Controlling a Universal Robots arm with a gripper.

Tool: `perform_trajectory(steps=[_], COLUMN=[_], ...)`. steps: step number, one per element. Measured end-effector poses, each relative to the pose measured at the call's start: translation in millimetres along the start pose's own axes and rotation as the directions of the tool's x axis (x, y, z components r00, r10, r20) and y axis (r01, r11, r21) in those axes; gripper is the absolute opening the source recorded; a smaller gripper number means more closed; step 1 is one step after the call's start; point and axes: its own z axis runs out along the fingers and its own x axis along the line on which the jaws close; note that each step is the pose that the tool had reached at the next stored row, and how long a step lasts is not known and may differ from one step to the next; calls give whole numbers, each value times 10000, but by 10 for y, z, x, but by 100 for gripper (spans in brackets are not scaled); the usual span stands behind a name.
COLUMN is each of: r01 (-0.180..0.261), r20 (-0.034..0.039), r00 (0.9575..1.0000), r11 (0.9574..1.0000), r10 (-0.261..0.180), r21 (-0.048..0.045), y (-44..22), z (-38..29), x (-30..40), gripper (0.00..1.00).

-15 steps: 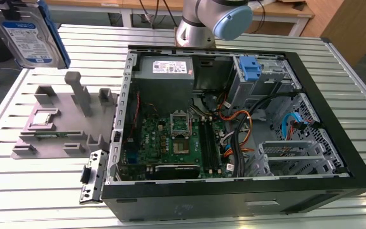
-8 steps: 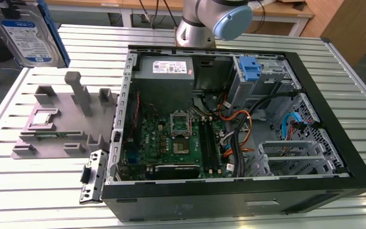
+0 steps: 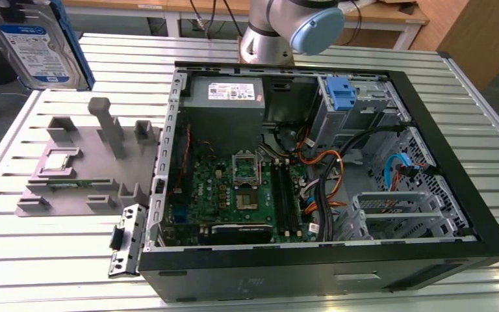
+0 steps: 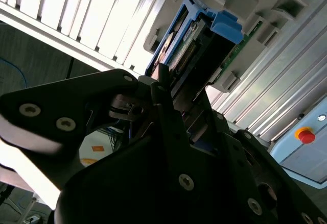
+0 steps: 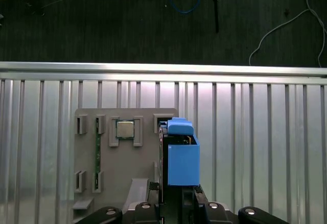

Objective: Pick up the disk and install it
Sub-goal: 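Pick up the disk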

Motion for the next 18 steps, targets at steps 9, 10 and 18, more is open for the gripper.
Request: perform_trajectory(steps=[9, 10, 18], r01=[0, 0, 0], r20=[0, 0, 0], r00=[10000, 10000, 10000], r11=[10000, 10000, 10000], r10=[0, 0, 0], r21=[0, -1, -1], y=[0, 0, 3], z=[-1, -3, -81], x=[0, 0, -4], gripper=[35, 35, 35])
